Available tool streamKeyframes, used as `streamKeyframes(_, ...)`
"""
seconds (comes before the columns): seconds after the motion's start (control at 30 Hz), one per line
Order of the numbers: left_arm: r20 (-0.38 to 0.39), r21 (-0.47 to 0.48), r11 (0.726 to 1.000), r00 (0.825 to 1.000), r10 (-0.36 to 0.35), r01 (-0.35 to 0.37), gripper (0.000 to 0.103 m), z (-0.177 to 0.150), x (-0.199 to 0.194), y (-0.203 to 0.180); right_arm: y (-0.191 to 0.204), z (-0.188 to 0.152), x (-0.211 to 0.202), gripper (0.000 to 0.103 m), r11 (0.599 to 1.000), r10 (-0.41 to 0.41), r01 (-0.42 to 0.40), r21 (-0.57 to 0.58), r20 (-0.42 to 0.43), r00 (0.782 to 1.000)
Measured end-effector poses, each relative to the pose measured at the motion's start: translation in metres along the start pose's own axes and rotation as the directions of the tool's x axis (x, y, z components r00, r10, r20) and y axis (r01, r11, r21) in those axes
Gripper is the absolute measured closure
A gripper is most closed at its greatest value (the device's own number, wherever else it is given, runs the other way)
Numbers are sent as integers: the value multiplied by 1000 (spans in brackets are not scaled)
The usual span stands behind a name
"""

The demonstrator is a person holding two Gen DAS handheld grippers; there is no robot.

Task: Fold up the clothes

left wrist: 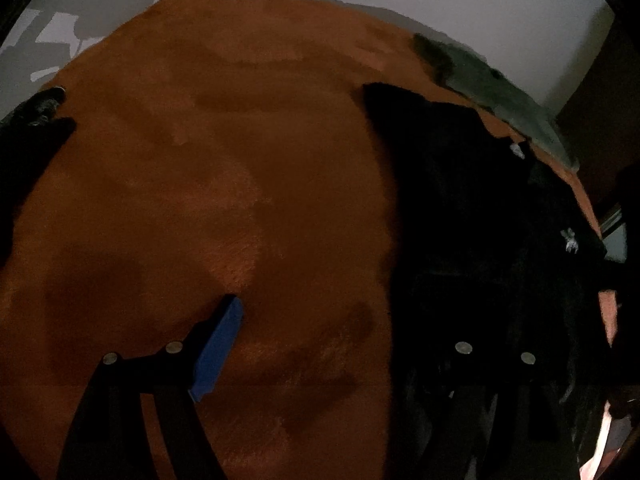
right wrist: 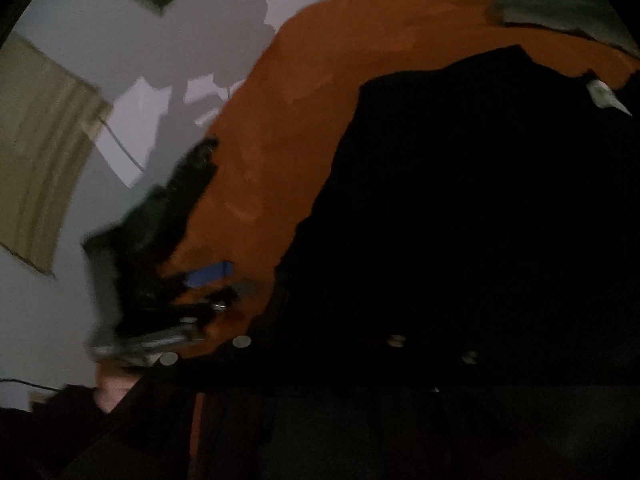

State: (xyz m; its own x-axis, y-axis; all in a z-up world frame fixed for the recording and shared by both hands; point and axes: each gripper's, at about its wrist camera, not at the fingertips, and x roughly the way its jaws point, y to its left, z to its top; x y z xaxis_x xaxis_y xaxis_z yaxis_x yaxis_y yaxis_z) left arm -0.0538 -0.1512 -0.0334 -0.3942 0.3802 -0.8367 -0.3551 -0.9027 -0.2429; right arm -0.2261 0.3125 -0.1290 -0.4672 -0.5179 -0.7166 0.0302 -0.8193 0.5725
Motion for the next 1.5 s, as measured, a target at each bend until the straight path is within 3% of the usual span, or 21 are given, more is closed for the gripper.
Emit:
streamKeyframes(0.07,12,-24,999,1000,-26,26,23,8,-3,1,-4,2,5,76,1000,-3,3,9,2,1000)
streamKeyframes(0.1,14,-33,999,999,-35,35,23,13,-3,0,-4,1,5,81,1000,-4,4,8,15,1000)
streamKeyframes(0.13,16,-42,998,999,-43,43,23,18,-4,-1,-3,-1,5,98,1000,-5,4,8,30,1000)
streamKeyframes(0.23,7,-54,997,998,-55,55,23,31,0,-4,6,-12,4,98,999,-28,30,-42,46,999)
streamKeyframes(0.37,-14,-13,998,998,-56,55,23,35,10,-19,8,-35,16,97,989,-102,100,-106,-6,995)
streamKeyframes(0.5,-46,60,997,998,-46,48,23,28,22,-38,-6,-39,22,96,997,-69,68,-31,-40,997)
streamKeyframes(0.6,-62,138,990,998,22,-13,23,17,31,-47,-14,-38,18,95,999,-40,41,18,-49,998)
streamKeyframes(0.67,-72,186,977,990,121,-105,23,12,41,-48,-16,-35,6,95,999,-44,44,22,-32,999)
streamKeyframes(0.7,-76,184,977,990,122,-106,23,10,43,-45,-16,-32,-1,95,999,-47,47,19,-20,999)
streamKeyframes(0.8,-77,141,988,994,81,-70,23,9,34,-34,-20,-15,-23,95,997,-71,71,5,26,997)
streamKeyframes(0.9,-67,82,996,997,-25,30,23,18,19,-27,-24,17,-37,95,991,-125,127,-45,54,991)
streamKeyframes(1.03,-97,10,988,983,-154,156,26,34,22,-23,-17,85,-29,94,975,-150,157,-160,58,987)
streamKeyframes(1.07,-126,0,986,978,-168,169,33,35,30,-24,-20,100,-26,92,971,-145,151,-185,49,988)
streamKeyframes(1.1,-156,-7,984,972,-178,179,52,36,39,-25,-14,117,-15,85,965,-145,149,-217,38,989)
streamKeyframes(1.2,-188,-25,983,965,-183,181,64,34,53,-28,7,156,22,49,938,-190,182,-294,2,982)
streamKeyframes(1.33,-170,-59,981,967,-191,183,85,27,51,-28,9,187,69,48,905,-311,285,-316,-35,950)
streamKeyframes(1.37,-165,-64,980,967,-194,186,88,25,51,-29,8,192,82,49,901,-331,300,-315,-49,942)
streamKeyframes(1.4,-159,-68,980,967,-197,188,91,24,50,-29,8,198,95,58,896,-351,315,-314,-63,934)
streamKeyframes(1.43,-153,-65,980,968,-198,190,91,22,48,-31,5,198,101,83,896,-356,319,-308,-71,932)
streamKeyframes(1.47,-148,-63,980,969,-196,189,92,22,47,-32,3,199,107,99,897,-360,323,-301,-78,929)
streamKeyframes(1.5,-144,-72,979,969,-200,192,92,21,46,-32,0,200,108,98,898,-363,326,-297,-78,928)
